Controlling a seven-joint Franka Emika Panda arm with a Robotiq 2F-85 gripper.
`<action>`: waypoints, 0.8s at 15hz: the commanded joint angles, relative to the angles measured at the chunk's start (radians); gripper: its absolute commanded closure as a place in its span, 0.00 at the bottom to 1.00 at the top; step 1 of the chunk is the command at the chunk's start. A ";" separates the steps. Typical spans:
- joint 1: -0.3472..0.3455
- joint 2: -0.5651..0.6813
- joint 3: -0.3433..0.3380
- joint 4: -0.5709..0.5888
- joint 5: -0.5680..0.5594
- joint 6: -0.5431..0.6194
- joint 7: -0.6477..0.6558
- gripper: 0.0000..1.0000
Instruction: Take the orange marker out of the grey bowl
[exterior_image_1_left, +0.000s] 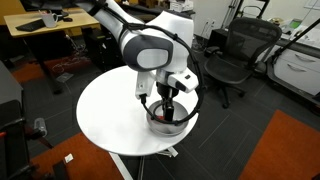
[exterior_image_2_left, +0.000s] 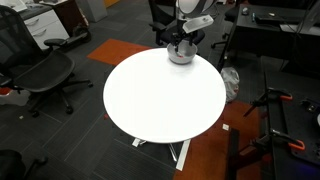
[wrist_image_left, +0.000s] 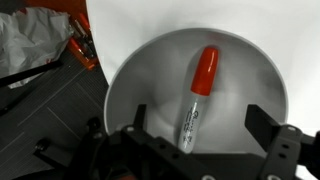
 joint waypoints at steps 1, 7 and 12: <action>-0.015 0.057 0.005 0.095 0.040 -0.024 -0.017 0.00; -0.028 0.129 0.001 0.194 0.060 -0.081 -0.003 0.00; -0.043 0.180 0.000 0.259 0.069 -0.137 0.006 0.00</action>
